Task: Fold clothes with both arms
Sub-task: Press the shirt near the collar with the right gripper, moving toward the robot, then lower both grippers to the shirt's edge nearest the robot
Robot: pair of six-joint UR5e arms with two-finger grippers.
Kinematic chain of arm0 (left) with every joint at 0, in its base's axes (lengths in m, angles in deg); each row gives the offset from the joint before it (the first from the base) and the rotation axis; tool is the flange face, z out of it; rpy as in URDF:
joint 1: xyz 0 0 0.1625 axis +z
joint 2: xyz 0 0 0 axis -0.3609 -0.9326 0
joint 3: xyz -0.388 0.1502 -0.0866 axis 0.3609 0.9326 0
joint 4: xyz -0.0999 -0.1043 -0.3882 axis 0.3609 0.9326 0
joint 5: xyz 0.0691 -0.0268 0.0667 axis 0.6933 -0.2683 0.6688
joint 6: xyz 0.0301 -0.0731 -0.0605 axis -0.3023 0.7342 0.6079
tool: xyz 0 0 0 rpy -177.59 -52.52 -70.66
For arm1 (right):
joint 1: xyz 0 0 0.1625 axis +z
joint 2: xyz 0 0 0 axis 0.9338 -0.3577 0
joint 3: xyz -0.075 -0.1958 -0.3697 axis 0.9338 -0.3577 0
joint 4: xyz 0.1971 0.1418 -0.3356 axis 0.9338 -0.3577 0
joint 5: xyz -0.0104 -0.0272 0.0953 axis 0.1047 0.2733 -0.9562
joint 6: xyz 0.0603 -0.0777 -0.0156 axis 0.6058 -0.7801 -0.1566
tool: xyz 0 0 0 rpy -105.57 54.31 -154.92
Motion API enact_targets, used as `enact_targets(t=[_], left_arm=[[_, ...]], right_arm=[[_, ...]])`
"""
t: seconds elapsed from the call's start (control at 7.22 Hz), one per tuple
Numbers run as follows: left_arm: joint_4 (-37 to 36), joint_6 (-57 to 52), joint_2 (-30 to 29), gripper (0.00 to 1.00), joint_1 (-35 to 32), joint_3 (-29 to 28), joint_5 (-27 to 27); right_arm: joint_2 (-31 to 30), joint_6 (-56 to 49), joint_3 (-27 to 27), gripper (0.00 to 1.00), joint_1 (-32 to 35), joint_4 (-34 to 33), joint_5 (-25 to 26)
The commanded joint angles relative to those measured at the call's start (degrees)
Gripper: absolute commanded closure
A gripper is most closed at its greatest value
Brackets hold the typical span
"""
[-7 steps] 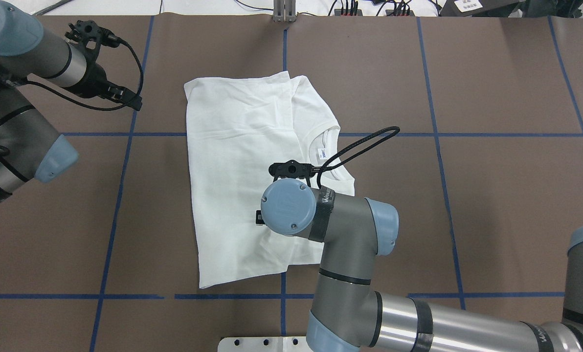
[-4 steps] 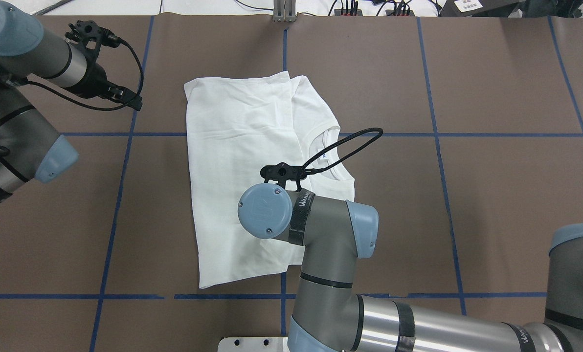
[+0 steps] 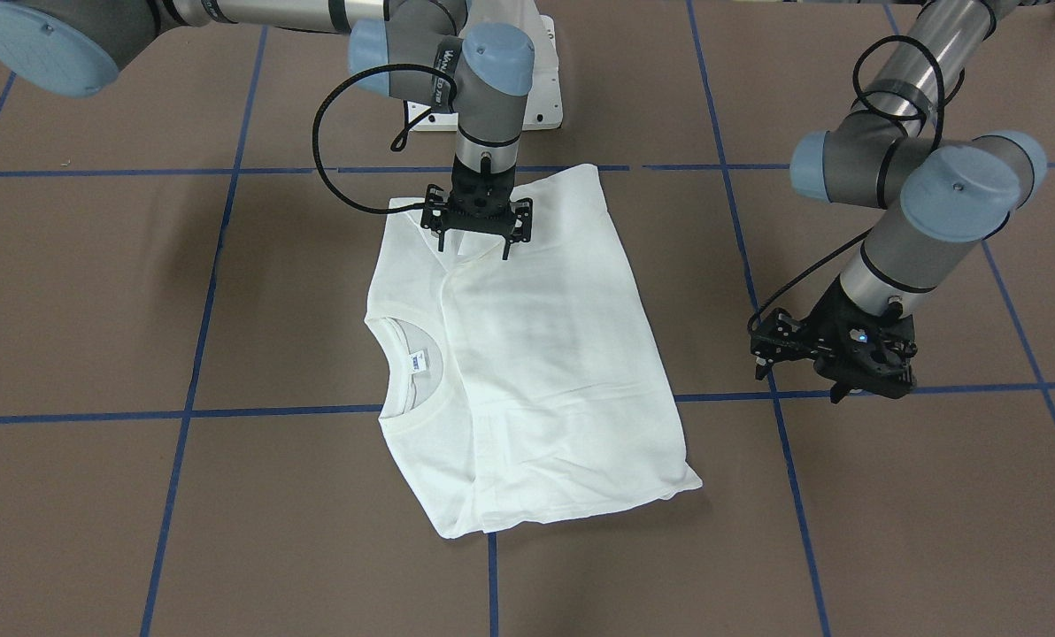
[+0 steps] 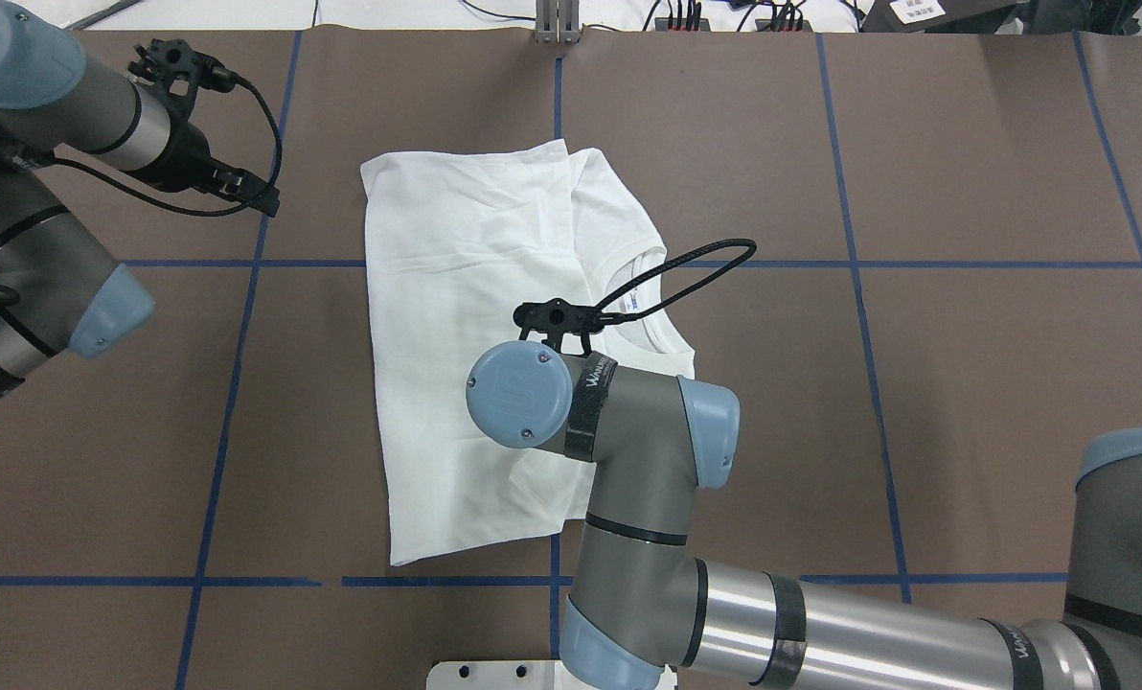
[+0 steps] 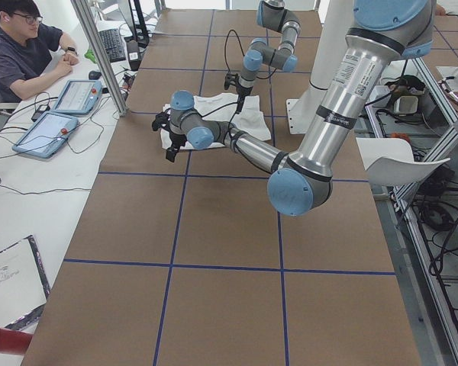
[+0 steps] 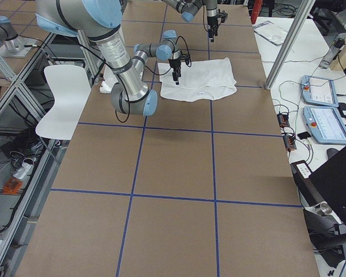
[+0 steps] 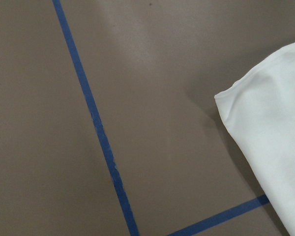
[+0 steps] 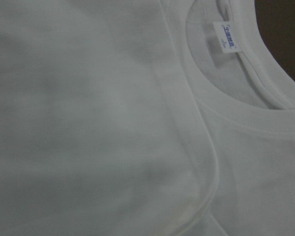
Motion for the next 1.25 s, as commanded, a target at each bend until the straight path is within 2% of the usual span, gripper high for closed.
enact_targets(t=[0.0, 0.28, 0.83, 1.11], left_arm=[[0.0, 0.0, 0.0, 0.0, 0.0, 0.0, 0.0], [0.0, 0.0, 0.0, 0.0, 0.0, -0.1, 0.0], [0.0, 0.0, 0.0, 0.0, 0.0, 0.0, 0.0], [0.0, 0.0, 0.1, 0.0, 0.0, -0.1, 0.0]], right_arm=[[-0.1, 0.2, -1.6, 0.0, 0.1, 0.4, 0.6], [0.1, 0.1, -1.5, 0.0, 0.0, -1.1, 0.5], [0.1, -0.1, -0.9, 0.0, -0.1, -8.6, -0.1], [-1.3, -5.0, 4.8, 0.0, -0.1, -18.3, -0.3]])
